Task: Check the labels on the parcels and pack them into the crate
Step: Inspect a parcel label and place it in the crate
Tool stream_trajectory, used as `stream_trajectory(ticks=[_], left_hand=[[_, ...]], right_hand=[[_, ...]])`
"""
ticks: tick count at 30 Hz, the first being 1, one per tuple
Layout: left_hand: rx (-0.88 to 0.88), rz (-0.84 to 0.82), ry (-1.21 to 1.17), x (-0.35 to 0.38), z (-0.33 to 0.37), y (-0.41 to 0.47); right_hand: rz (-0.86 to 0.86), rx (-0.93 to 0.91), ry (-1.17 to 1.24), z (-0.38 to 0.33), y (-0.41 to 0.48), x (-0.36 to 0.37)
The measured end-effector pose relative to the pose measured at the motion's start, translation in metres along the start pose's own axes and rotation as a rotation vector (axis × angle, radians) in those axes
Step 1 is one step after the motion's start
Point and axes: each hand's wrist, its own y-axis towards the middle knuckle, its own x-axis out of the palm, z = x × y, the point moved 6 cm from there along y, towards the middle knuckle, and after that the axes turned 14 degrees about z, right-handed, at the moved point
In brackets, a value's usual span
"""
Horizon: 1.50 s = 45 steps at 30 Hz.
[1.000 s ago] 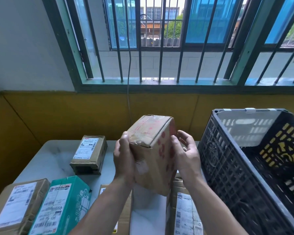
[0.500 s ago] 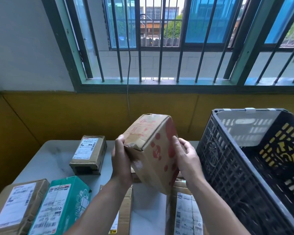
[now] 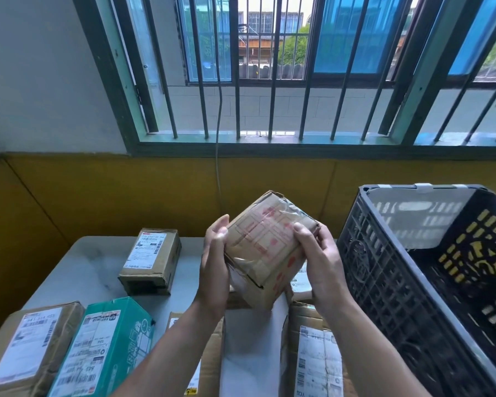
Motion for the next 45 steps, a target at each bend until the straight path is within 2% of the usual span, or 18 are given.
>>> stream_trajectory(ticks=[9, 15, 25, 32, 45], left_hand=[[-0.222, -0.03, -0.023, 0.007, -0.005, 0.0], [-0.186, 0.009, -0.109, 0.003, -0.013, 0.004], [-0.201, -0.029, -0.148, 0.002, -0.02, 0.005], [-0.23, -0.01, -0.081, 0.002, -0.028, 0.005], [-0.108, 0.003, -0.032, 0.001, -0.02, 0.001]], right_hand=[[-0.06, -0.061, 0.022, 0.008, 0.002, -0.004], [-0.068, -0.039, 0.013, 0.013, 0.003, -0.004], [-0.025, -0.027, 0.063, 0.015, -0.001, -0.006], [-0.062, -0.018, -0.025, 0.017, 0.001, -0.006], [-0.113, 0.061, -0.257, 0.015, -0.011, 0.006]])
